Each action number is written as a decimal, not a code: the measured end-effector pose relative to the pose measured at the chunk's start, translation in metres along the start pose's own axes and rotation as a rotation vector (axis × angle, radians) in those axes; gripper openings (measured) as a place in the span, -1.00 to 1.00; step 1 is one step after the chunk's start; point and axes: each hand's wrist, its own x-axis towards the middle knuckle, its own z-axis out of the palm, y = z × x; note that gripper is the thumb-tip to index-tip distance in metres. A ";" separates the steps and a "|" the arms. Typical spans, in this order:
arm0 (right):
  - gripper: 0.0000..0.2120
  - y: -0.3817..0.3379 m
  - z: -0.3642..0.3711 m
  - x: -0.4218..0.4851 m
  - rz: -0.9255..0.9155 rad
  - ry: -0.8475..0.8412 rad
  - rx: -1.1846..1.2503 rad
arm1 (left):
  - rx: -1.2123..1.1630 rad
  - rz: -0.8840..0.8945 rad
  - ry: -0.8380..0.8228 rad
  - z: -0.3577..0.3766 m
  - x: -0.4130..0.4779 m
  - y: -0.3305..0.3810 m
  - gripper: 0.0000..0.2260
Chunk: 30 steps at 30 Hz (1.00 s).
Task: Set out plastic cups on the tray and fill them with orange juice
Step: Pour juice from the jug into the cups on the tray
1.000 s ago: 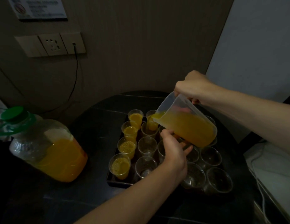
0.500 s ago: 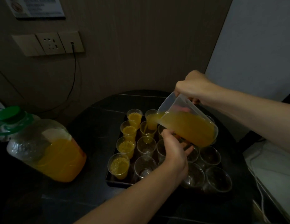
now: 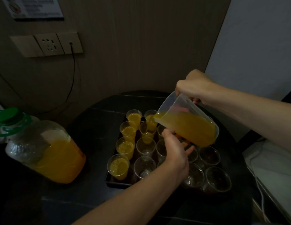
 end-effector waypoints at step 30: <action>-0.88 -0.004 -0.009 -0.004 -0.023 0.018 0.010 | 0.059 0.049 -0.069 0.001 -0.001 0.003 -0.71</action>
